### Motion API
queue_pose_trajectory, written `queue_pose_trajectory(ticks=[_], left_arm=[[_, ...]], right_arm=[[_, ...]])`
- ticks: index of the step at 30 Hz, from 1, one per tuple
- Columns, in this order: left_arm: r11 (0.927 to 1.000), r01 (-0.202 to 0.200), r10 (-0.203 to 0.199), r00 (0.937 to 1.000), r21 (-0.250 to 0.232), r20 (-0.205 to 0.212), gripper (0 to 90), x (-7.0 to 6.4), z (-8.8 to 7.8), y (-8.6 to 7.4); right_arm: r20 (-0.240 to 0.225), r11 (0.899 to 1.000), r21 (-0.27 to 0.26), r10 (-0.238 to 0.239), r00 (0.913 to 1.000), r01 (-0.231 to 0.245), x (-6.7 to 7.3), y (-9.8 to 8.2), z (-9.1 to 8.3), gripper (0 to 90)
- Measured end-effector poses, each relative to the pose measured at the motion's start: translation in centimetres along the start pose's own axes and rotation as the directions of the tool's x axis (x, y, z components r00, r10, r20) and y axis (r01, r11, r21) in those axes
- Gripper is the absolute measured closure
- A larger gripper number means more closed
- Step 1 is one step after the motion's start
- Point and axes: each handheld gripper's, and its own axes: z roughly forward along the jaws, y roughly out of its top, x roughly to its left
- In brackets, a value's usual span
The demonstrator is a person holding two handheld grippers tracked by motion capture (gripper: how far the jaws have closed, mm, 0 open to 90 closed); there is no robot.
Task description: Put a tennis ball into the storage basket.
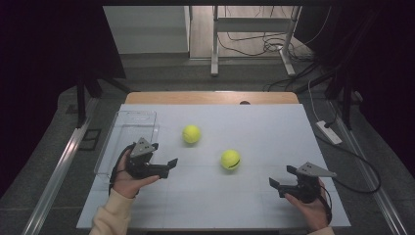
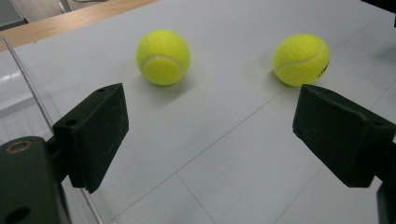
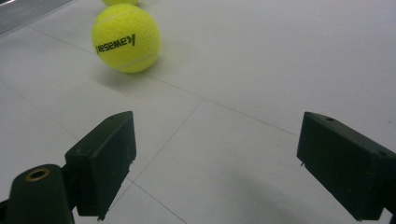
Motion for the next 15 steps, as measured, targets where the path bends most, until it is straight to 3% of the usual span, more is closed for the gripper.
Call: queue_pose_trajectory(ticks=[15], left_arm=[[0.9996, -0.017, 0.017, 0.9999, 0.024, 0.000, 11.5, -0.2, 1.2, 1.2]], right_arm=[[0.002, 1.000, 0.006, -0.003, 1.0000, 0.003, 0.0, 0.0, 0.1, 11.8]])
